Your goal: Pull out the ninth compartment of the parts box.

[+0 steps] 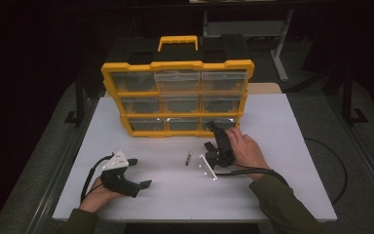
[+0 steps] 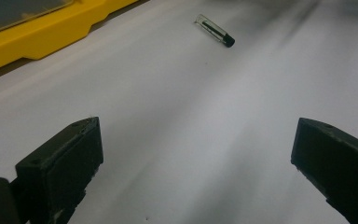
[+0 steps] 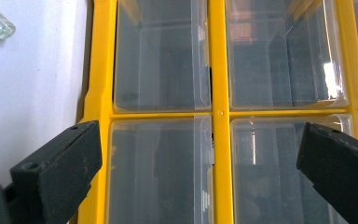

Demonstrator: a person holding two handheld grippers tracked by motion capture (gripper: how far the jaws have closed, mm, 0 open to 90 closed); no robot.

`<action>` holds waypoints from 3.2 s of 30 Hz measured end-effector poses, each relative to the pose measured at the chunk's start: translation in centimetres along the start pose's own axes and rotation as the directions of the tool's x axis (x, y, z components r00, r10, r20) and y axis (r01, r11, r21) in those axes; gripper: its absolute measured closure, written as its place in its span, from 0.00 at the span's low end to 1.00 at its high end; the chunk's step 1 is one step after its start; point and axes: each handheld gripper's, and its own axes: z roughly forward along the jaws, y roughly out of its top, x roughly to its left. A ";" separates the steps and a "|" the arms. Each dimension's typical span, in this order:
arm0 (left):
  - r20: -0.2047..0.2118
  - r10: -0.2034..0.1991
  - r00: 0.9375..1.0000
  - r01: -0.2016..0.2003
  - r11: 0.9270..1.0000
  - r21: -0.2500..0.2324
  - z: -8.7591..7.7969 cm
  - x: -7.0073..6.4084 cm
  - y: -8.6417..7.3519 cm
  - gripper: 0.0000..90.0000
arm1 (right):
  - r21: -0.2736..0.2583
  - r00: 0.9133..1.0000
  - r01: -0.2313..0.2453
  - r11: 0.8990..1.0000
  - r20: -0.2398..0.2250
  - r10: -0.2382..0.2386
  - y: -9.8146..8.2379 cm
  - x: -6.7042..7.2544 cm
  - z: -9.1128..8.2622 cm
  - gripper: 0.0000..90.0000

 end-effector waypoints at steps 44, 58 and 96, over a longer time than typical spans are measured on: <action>-0.007 0.001 1.000 -0.001 1.000 -0.002 -0.2 0.0 0.0 0.02 | 0.106 0.999 -0.001 0.994 0.035 -0.002 -2.7 0.7 2.2 0.00; -0.009 0.003 1.000 -0.003 1.000 -0.001 -0.1 0.0 0.0 0.02 | 0.130 0.999 -0.003 0.991 0.034 -0.001 -3.3 0.6 2.4 0.00; -0.007 0.008 1.000 -0.008 1.000 -0.001 -0.2 0.0 -0.1 0.02 | 0.174 0.999 0.036 0.984 0.022 -0.041 -3.1 0.7 2.2 0.30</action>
